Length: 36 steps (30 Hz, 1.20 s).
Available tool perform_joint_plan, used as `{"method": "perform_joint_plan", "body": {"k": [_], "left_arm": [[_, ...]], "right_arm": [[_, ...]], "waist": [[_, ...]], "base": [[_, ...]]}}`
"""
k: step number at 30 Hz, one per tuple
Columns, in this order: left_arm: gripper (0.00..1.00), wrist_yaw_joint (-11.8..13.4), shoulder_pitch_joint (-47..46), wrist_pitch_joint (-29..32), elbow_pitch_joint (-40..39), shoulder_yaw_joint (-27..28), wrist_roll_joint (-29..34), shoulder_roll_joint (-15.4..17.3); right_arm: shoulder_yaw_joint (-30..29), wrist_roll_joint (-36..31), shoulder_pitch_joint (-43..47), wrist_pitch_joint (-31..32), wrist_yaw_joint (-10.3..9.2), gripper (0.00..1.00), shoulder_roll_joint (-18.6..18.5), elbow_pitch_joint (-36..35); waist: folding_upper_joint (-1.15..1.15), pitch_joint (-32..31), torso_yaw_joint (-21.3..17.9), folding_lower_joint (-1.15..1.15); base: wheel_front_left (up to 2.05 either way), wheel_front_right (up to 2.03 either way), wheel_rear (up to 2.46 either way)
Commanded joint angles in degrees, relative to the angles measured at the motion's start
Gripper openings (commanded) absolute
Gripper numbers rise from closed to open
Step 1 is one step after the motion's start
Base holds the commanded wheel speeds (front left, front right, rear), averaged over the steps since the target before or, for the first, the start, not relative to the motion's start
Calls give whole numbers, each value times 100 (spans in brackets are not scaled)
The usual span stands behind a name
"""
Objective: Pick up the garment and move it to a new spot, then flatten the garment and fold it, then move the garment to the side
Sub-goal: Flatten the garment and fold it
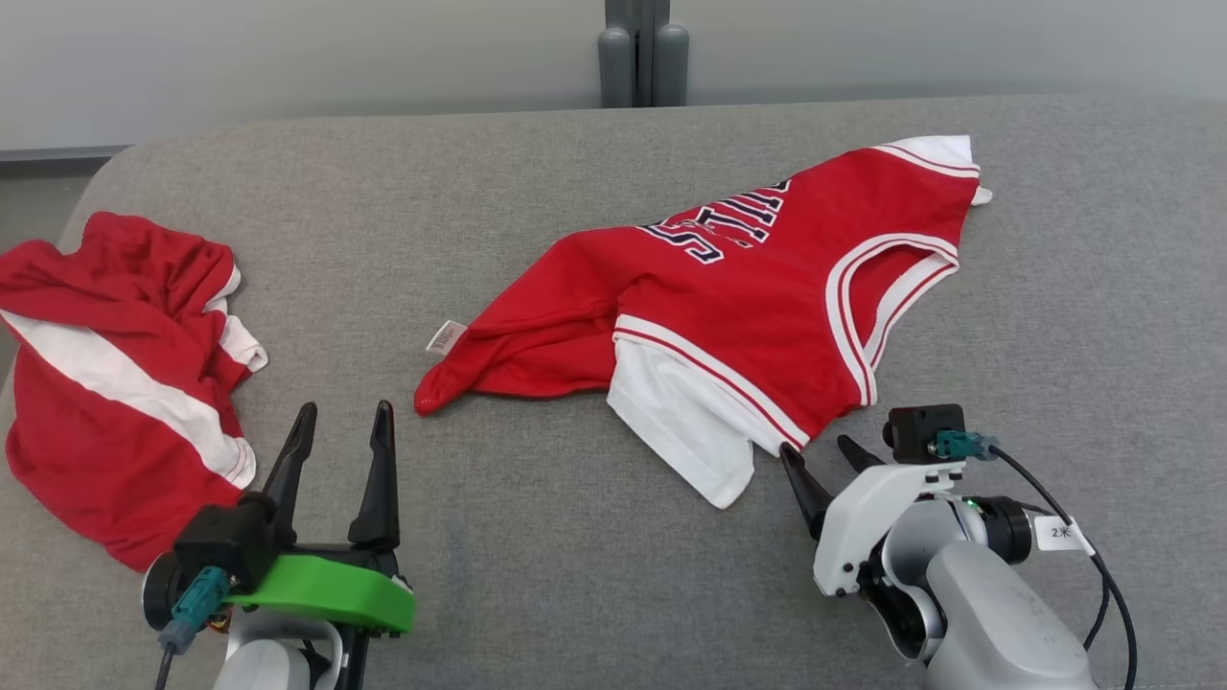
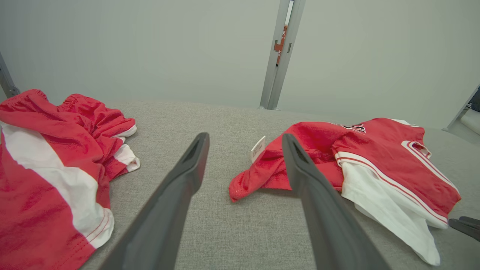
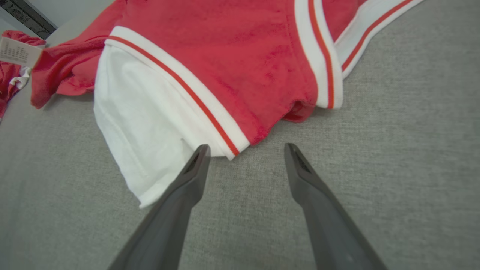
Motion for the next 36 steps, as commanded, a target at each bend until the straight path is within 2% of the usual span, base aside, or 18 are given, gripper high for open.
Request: {"method": "perform_joint_plan", "body": {"k": [1,7,18,19,20,21,22,29,33,36], "left_arm": [[100,-25,-107,4,-21,12,-10,58],[100,-23,-121,4,-26,-11,-30,89],[100,-23,-83,4,-27,-15,-43,84],[100,-23,-77,4,-28,-14,-45,85],[100,-23,-74,4,-34,-18,-44,87],[100,-23,-74,4,-37,-26,-43,86],[100,-23,-76,4,-38,-32,-43,87],[100,-23,-113,4,-66,-1,-83,127],[100,-23,-85,4,-70,62,-63,139],[100,-23,-53,4,-93,100,-36,123]], "right_arm": [[45,57,-136,-83,1,100,-17,165],[306,386,-564,-399,1,100,-15,764],[863,861,-933,-912,1,100,-17,1113],[881,871,-972,-952,1,89,-17,1180],[890,859,-1014,-977,1,45,-17,1252],[897,852,-1050,-1014,1,20,-17,1314],[902,853,-1089,-1030,1,0,-16,1375],[759,696,-1399,-1405,0,0,-20,1937],[304,226,-1572,-1694,0,0,-32,2296],[-211,-195,-1609,-1810,0,0,-183,2357]], "waist": [[0,69,69,0],[0,134,132,0],[0,94,119,0],[0,88,111,0],[0,86,105,0],[0,87,101,0],[0,89,98,0],[0,140,56,0],[0,146,-7,0],[0,132,-57,0]], "base": [[0,0,0],[0,0,0],[0,0,0],[0,0,0],[0,0,0],[0,0,0],[0,0,0],[0,0,0],[0,0,0],[0,0,0]]}}
